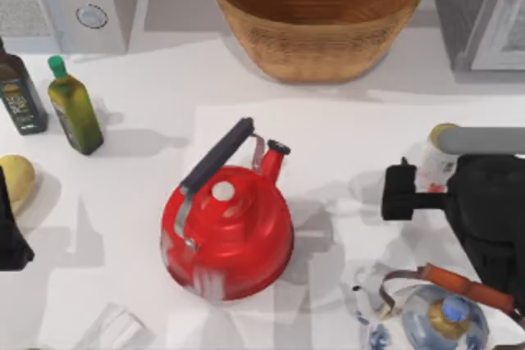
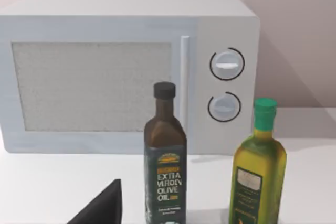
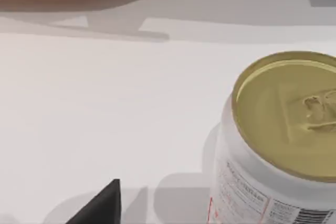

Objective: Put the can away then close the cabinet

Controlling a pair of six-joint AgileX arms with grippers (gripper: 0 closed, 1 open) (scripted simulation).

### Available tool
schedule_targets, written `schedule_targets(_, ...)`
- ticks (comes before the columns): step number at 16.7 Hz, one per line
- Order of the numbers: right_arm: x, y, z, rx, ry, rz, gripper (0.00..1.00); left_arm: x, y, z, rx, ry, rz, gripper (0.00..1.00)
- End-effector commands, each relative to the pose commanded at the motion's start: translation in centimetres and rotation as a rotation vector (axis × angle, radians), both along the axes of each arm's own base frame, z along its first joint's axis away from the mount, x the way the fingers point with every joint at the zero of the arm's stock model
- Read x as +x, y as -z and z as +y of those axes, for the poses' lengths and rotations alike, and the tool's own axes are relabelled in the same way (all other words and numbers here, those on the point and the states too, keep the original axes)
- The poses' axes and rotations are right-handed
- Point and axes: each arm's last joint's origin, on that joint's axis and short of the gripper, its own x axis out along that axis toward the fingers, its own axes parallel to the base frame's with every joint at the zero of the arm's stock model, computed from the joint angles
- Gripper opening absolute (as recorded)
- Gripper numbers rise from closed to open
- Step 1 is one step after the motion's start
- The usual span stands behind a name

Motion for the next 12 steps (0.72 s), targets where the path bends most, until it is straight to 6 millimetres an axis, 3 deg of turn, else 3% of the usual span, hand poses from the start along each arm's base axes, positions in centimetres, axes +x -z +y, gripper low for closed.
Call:
schedule_targets(2, -0.16, 0.82, -0.36, -0.021, 0.012, 0.03, 1.0, 0.0, 0.0, 0.0, 0.0, 0.0, 0.0, 1.0)
schedule_targets(12, 0.08, 1.06, -0.11, -0.017, 0.005, 0.021, 1.0, 0.0, 0.0, 0.0, 0.0, 0.0, 0.0, 1.0)
